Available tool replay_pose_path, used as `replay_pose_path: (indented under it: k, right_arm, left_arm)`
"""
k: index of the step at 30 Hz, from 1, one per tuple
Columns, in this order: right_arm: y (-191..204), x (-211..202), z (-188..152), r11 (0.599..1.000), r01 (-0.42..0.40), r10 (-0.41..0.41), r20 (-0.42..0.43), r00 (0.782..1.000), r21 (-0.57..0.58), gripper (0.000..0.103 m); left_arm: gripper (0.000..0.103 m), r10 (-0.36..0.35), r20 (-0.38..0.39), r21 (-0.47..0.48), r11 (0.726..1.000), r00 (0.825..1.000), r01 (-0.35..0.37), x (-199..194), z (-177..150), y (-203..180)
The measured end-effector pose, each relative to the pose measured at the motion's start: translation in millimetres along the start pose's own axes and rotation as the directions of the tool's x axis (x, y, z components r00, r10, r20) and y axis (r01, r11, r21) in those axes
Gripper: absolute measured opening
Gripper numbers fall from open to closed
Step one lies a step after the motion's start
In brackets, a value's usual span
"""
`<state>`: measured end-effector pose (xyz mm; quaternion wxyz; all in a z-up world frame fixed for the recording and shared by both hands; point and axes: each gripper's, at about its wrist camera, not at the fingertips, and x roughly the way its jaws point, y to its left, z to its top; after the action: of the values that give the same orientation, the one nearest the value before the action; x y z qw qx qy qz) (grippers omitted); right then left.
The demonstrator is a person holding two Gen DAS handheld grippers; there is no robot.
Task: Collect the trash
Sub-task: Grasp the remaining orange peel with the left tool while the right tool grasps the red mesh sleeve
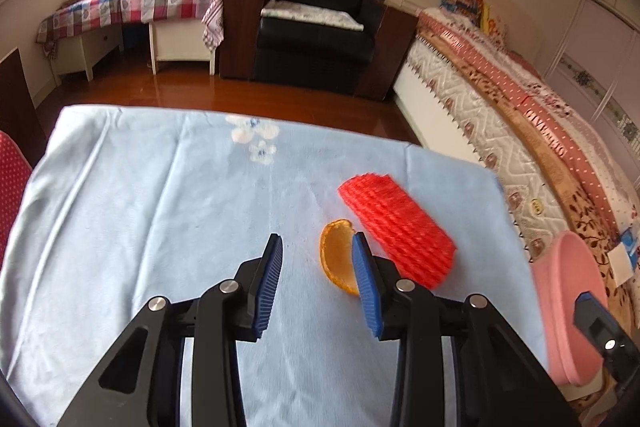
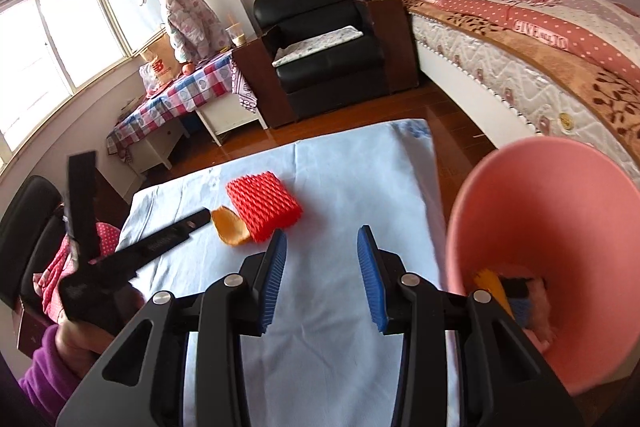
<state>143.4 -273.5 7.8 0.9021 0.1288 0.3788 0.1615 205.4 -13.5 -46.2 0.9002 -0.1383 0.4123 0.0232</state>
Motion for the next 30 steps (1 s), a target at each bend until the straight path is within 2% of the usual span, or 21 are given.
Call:
replay_pose_path:
  k: [4,5,6,8,12,18,19,20,26,30]
  right_arm:
    - [3,20,9,0.999,-0.033,0.033,-0.013,0.999,0.001,0.038]
    - [4,24,11,0.999,-0.04,0.04,-0.016,0.999,0.001,0.038]
    - [5,31,14,0.999,-0.048,0.048,-0.021,0.999,0.0,0.038]
    - [8,41,17,0.998,-0.057,0.057,-0.031,0.998,-0.004,0.038]
    - [13,60,20,0.997,-0.077,0.077,-0.061,0.995,-0.001,0.038]
    - [26,82,25,0.994,-0.108,0.107,-0.087,0.99,-0.003,0.038]
    - [28,85,26,0.994,-0.112,0.112,-0.092,0.99,-0.005,0.039]
    - [32,90,28,0.993,-0.116,0.114,-0.097,0.989,-0.011,0.045]
    - [43,118,32,0.996,-0.066,0.059,-0.107,0.992,-0.064,0.048]
    - [47,136,30,0.996,-0.041,0.028,-0.144,0.989,-0.083,0.048]
  left_arm:
    - [0.035,-0.018,-0.01,-0.01,1.0,1.0,0.018,19,1,0]
    - [0.032,-0.015,-0.005,-0.003,1.0,1.0,0.015,22,1,-1]
    - [0.021,-0.016,-0.004,0.003,1.0,1.0,0.016,25,1,0]
    - [0.008,-0.026,-0.019,0.011,1.0,0.999,0.026,31,0,0]
    - [0.004,-0.039,-0.015,0.007,0.999,0.999,0.039,30,-3,4]
    - [0.003,-0.038,0.003,0.009,0.999,0.999,0.038,7,-9,17]
    - [0.003,-0.039,0.005,0.007,0.999,0.999,0.039,3,-11,19]
    - [0.003,-0.042,0.006,0.002,0.999,0.999,0.042,0,-13,22]
    - [0.003,-0.057,0.014,-0.034,0.998,0.998,0.057,-22,-22,41]
    - [0.003,-0.059,0.02,-0.045,0.997,0.998,0.06,-33,-26,50]
